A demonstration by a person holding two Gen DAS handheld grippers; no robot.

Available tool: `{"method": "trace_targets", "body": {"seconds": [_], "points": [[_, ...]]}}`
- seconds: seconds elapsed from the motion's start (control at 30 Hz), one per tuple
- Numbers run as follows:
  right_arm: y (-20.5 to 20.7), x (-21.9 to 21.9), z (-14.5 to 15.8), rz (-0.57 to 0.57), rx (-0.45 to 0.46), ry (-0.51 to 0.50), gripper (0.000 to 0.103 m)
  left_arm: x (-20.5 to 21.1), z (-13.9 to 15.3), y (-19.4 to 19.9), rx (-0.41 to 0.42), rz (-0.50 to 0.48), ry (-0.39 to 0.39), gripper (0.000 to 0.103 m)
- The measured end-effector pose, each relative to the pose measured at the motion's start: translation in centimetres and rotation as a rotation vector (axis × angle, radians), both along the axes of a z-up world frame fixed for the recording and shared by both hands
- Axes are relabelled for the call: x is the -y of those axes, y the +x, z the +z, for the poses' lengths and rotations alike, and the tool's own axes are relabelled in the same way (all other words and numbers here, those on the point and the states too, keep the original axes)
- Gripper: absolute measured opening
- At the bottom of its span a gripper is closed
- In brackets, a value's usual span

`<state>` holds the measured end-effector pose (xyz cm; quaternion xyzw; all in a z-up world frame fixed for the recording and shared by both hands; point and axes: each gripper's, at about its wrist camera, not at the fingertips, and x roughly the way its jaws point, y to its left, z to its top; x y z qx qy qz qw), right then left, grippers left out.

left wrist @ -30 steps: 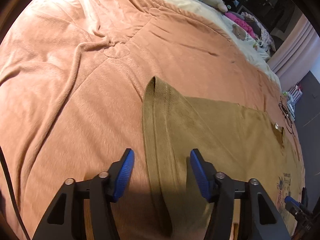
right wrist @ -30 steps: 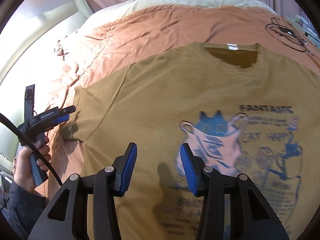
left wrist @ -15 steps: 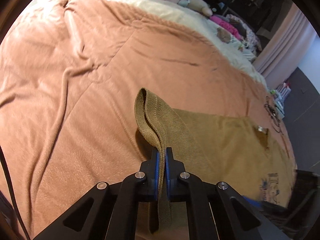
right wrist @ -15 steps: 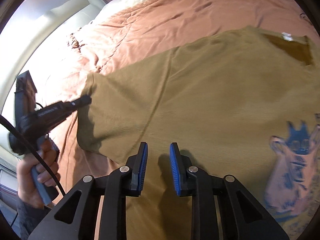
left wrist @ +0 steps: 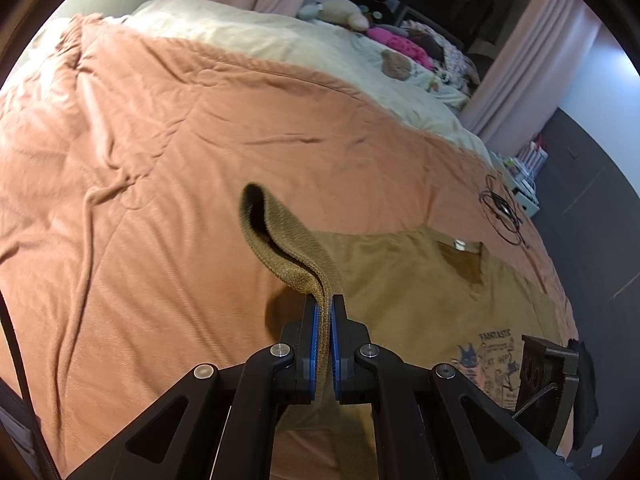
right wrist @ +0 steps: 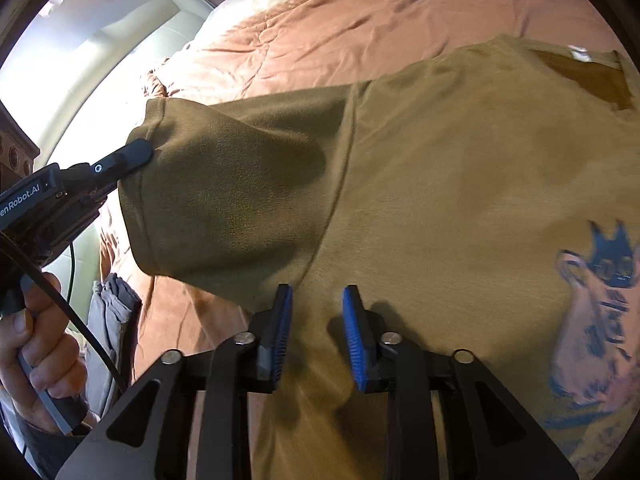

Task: Fold small clothes
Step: 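Fold the held sleeve inward over the shirt body and open the left tool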

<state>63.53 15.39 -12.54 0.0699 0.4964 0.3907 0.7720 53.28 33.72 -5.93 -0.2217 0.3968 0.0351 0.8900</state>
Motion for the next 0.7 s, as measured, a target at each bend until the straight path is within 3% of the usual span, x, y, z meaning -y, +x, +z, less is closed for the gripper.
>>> {"method": "trace_targets", "body": {"seconds": [0.07,0.6,0.63,0.7], "points": [[-0.2,1.3,0.9,-0.019,0.013,0.01,0.046,1.4,0.4,0.5,-0.005,-0.018,0.014,0.005],[-0.6,12.2,3.6,-0.153,0.022,0.046,0.046,12.1,-0.6,5.3,-0.067,-0.201,0.038,0.006],[-0.8,12.8,3.7,-0.161,0.022,0.046,0.046,12.8,-0.6,5.4,-0.072,-0.217,0.045,0.007],[-1.0,13.6,3.8,-0.172,0.018,0.044,0.046,13.8,-0.8,5.6,-0.088,-0.25,0.054,0.022]]}}
